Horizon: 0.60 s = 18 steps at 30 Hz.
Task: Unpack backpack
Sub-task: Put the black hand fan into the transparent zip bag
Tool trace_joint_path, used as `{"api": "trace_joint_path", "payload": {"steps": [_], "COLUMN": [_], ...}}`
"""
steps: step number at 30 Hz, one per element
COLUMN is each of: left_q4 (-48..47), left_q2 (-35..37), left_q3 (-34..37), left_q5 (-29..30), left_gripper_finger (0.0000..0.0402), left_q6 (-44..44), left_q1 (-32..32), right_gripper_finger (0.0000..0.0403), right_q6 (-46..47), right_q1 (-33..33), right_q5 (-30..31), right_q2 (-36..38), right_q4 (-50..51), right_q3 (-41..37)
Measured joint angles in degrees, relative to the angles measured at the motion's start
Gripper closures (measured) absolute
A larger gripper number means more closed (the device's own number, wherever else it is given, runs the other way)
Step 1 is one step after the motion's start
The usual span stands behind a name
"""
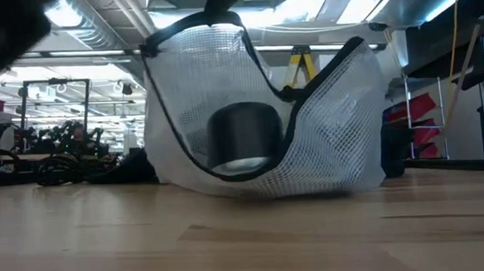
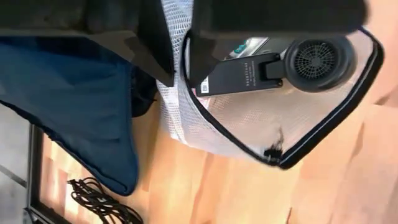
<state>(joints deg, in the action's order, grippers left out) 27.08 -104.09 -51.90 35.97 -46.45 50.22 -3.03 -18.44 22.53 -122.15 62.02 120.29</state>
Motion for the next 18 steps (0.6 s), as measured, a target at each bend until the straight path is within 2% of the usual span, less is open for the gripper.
{"api": "trace_joint_path", "payload": {"steps": [4, 7, 10, 13, 16, 18], "left_q4": [2.44, 1.52, 0.50, -2.82, -2.96, -3.76], "left_q2": [-5.21, -6.25, -6.30, -6.38, -6.38, -6.38], "left_q3": [-3.95, -4.97, -5.07, -5.05, -5.01, -5.01], "left_q5": [1.12, 3.48, 4.15, 6.85, 7.15, 6.90], "left_gripper_finger": [0.0068, 0.0068, 0.0068, 0.0068, 0.0068, 0.0068], "left_q6": [3.38, 3.68, 4.68, 3.79, 6.94, 8.92], "left_q1": [-0.05, -0.31, -0.67, -0.77, -0.73, 0.06], "right_gripper_finger": [0.0294, 0.0235, 0.0192, 0.0182, 0.0195, 0.0205], "right_q6": [0.07, 1.20, 1.30, -0.21, -1.11, 1.34], "right_q1": [0.02, -0.27, -1.68, -3.97, -6.19, -7.28], "right_q5": [-3.35, -7.88, -9.21, -4.22, 5.81, 8.70], "right_q2": [0.00, 0.00, 0.00, 0.02, 0.02, 0.04], "right_q4": [0.05, 0.26, 2.33, 6.65, 12.07, 14.38], "right_q3": [0.00, 0.00, 0.02, 0.04, 0.04, 0.04]}}
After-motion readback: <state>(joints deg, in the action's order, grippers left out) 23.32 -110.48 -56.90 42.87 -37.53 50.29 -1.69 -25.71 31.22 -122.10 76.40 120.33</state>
